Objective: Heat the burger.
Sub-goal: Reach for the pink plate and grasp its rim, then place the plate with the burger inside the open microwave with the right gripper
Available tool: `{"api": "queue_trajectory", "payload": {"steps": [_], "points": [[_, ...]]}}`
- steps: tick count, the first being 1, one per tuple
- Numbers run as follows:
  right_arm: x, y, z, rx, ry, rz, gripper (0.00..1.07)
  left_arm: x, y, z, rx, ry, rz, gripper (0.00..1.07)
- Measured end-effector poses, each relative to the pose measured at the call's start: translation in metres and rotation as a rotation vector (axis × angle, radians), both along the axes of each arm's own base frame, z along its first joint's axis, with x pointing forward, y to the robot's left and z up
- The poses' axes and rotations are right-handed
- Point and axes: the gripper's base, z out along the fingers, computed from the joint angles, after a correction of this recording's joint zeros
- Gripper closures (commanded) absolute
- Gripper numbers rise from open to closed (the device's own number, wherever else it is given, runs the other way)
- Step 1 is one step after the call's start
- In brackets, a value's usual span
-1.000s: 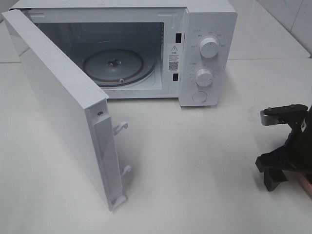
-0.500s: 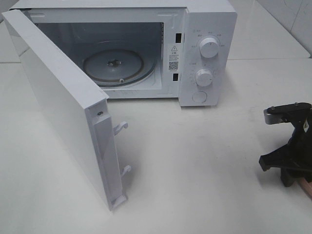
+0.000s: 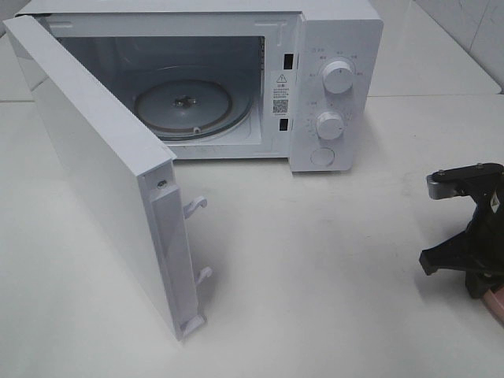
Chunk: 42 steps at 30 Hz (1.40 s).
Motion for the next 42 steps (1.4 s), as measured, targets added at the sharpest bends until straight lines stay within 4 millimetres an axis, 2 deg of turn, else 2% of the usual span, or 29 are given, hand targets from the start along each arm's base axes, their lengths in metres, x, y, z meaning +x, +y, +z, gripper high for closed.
{"api": "queue_trajectory", "payload": {"steps": [12,31,42], "points": [[-0.004,0.007,0.002,-0.066,0.027,0.053,1.07,0.000,0.000,0.000,0.000,0.000,0.000,0.07],[-0.018,0.022,0.033,-0.244,-0.035,0.119,1.07,0.000,0.000,0.000,0.000,0.000,0.000,0.07],[-0.027,0.029,0.051,-0.265,-0.068,0.148,1.07,0.000,0.000,0.000,0.000,0.000,0.000,0.07]]}}
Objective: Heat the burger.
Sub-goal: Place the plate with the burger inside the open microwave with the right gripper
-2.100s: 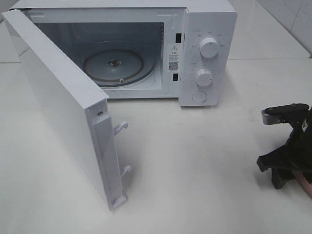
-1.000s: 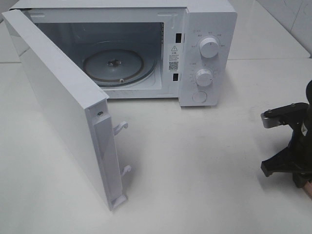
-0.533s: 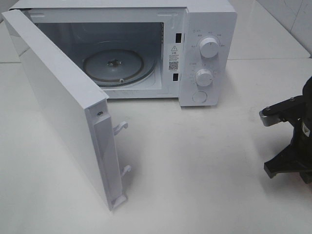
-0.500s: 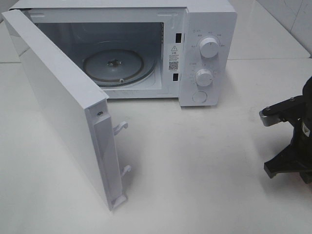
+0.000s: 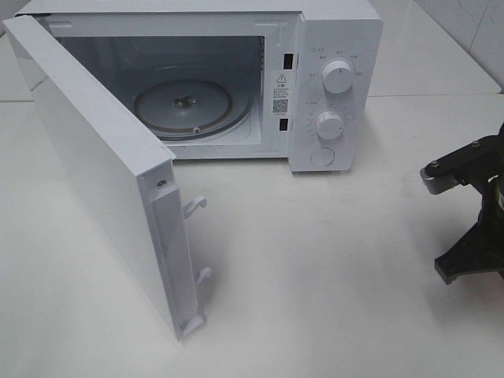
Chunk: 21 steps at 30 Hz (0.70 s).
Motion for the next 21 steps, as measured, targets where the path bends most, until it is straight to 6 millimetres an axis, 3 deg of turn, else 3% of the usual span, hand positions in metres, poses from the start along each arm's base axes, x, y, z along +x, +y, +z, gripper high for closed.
{"api": "queue_trajectory", "payload": {"steps": [21], "points": [[-0.028,0.034,0.024,0.003,-0.003,0.185,1.07,0.000,0.000,0.000,0.000,0.000,0.000,0.07]]}}
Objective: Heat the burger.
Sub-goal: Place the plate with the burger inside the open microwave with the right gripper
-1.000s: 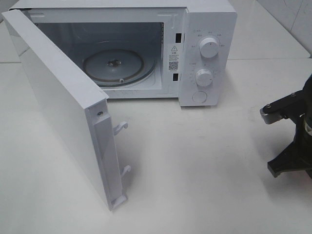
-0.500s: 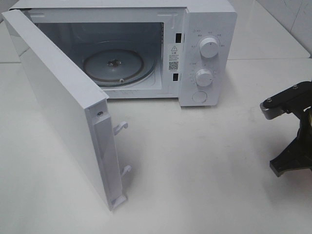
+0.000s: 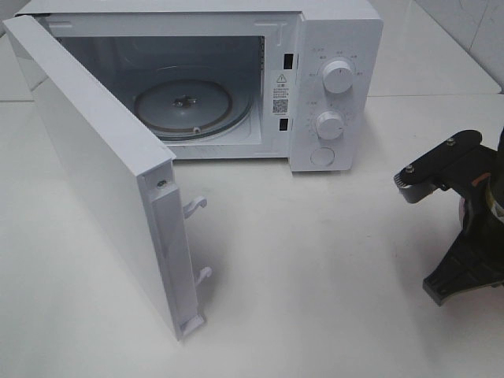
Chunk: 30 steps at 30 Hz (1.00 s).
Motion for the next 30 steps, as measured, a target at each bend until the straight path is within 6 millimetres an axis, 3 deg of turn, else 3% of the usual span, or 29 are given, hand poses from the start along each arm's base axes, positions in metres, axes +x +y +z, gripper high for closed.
{"api": "queue_trajectory", "payload": {"steps": [17,30], "points": [[-0.036,0.046,0.001,-0.054,0.045,0.299,1.07,0.000,0.000,0.000,0.000,0.000,0.000,0.07],[-0.058,0.069,0.001,-0.072,0.058,0.500,1.07,0.000,0.000,0.000,0.000,0.000,0.000,0.07]]}}
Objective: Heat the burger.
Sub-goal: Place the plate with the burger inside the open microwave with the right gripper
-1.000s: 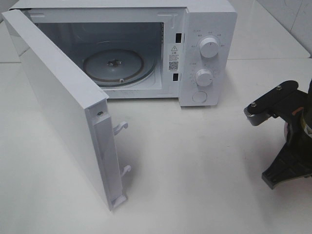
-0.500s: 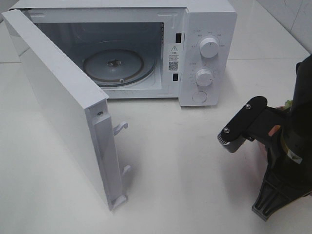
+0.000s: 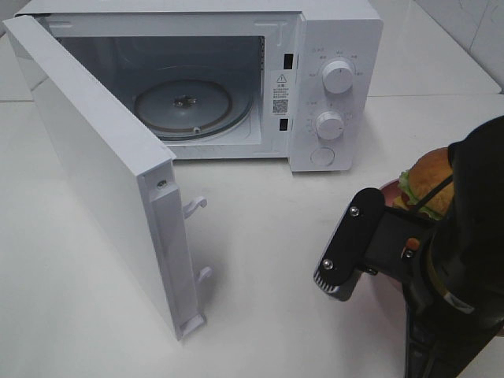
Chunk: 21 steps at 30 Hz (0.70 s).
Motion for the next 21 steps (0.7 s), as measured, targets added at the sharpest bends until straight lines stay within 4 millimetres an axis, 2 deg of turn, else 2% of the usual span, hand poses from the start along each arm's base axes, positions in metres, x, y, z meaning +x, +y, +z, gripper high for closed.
{"api": "queue_trajectory", "payload": {"steps": [10,21], "points": [[-0.010,0.008,0.000,-0.029,0.024,0.146,1.07,0.000,0.000,0.000,0.000,0.000,0.000,0.07],[-0.009,0.012,-0.001,-0.033,0.045,0.291,1.07,0.000,0.000,0.000,0.000,0.000,0.000,0.07]]}}
